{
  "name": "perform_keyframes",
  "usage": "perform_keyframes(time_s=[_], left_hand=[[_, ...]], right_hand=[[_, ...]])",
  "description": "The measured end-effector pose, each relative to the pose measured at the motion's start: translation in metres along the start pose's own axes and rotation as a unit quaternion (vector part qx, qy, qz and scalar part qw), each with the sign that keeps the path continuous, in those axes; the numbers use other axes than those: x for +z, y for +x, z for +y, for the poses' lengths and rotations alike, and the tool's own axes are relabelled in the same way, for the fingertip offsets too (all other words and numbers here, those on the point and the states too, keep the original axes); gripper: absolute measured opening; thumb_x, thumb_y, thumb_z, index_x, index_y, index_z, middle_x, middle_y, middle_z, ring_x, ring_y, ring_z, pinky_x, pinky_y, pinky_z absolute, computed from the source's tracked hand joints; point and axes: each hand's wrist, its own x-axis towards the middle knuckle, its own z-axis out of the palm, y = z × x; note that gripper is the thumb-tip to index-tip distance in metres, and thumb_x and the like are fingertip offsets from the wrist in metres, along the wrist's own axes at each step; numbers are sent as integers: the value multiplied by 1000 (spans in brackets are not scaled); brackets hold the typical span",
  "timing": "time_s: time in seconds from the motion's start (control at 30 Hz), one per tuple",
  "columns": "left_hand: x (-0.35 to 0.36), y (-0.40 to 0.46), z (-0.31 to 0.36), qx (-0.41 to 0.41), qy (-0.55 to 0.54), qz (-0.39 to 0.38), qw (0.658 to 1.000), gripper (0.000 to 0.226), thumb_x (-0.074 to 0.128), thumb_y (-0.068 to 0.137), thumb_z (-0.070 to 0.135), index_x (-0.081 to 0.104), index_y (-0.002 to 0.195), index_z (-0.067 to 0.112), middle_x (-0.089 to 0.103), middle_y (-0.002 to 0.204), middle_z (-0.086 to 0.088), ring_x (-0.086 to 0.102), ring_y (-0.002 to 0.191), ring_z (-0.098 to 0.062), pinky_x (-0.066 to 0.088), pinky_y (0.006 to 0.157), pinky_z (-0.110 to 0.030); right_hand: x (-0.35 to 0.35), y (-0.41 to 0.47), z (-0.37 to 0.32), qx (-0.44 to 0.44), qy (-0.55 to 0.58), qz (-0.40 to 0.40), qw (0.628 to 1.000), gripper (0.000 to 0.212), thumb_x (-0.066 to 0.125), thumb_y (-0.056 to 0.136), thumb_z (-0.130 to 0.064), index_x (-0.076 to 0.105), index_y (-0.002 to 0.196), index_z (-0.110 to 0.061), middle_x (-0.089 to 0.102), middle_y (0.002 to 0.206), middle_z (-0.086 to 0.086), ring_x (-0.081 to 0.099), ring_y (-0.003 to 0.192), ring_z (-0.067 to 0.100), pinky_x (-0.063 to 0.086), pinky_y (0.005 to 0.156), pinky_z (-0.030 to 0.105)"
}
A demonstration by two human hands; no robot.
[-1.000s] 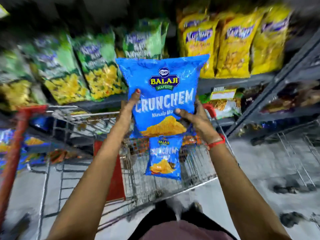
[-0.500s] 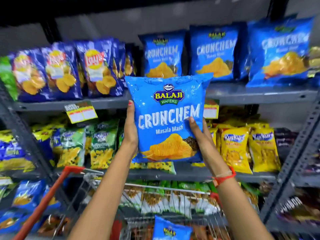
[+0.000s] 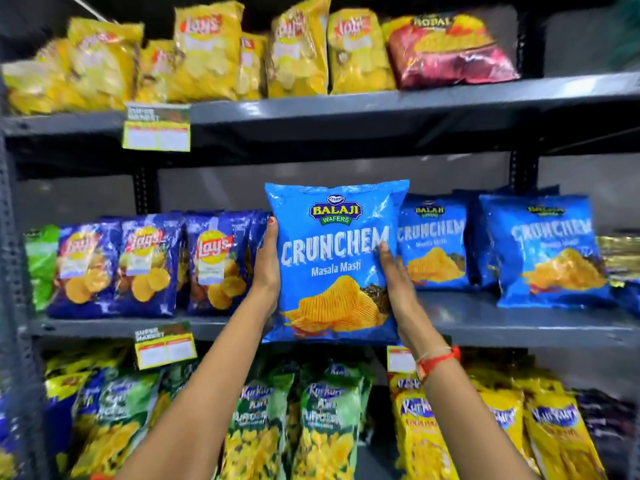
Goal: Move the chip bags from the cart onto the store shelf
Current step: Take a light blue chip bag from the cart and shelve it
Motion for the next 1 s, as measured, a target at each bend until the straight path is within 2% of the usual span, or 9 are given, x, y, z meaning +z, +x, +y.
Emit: perform_keyframes(time_s=[0.1,0.17,0.23,0.33,0.47,0.57,0.7,0.83,1.0], left_hand=[[2,29,5,-6,1,13,1000,51,40,85,61,67,98,21,72,97,-4,71,87,-24,60,74,-36],[0,50,1,-15,2,18,1000,54,44,77,67,70,94,23,71,105,-9,66,101,-33,53,92,-50],[-2,70,-7,-15,4,27,1000,54,45,76,68,71,91,23,70,107,-11,64,104,-35,48,98,-54],[-5,89,-20,-24,2,35,999,47,42,85,59,69,86,21,70,97,-10,65,94,-32,50,93,-50],[-13,103,-40,-26,19,55,998,48,45,81,63,68,85,21,70,102,-14,65,101,-36,50,95,-53],[-22,111,-53,-25,13,86,996,52,48,72,66,70,83,20,71,105,-14,66,101,-36,49,95,-57],[-29,117,-62,-11,10,99,995,48,44,80,62,69,83,21,70,106,-13,66,101,-34,49,96,-56],[-33,122,-71,-8,53,124,991,50,39,83,62,67,78,20,72,91,-8,68,93,-31,53,92,-50],[-25,129,-75,0,85,148,985,49,35,90,54,61,71,17,67,76,-2,65,76,-24,52,73,-34]], right_hand=[[9,28,-5,-6,-20,5,1000,69,45,89,-56,32,146,-19,35,144,-10,29,117,-4,23,99,19],[15,43,-1,-7,-25,8,1000,79,46,82,-68,35,145,-22,36,146,-10,31,125,-1,20,106,21],[20,58,7,-9,-38,34,999,84,47,77,-73,36,144,-24,35,152,-5,34,138,11,21,112,28],[23,77,22,3,-33,54,998,83,48,77,-73,37,144,-24,36,152,-3,36,139,18,24,113,31],[23,96,49,12,-48,73,996,105,49,49,-93,50,133,-30,55,139,-3,52,127,22,35,112,49],[25,107,65,32,-67,73,995,99,46,51,-95,51,130,-35,55,139,-5,51,127,24,34,111,54],[27,118,73,33,-100,76,991,99,41,51,-97,52,127,-36,55,139,-3,50,128,26,34,110,55],[27,121,76,39,-113,80,990,68,39,52,-96,62,92,-47,61,130,-4,55,120,27,36,108,54],[22,128,81,36,-109,93,989,68,39,52,-96,61,94,-48,59,133,-5,55,121,26,37,108,53]])
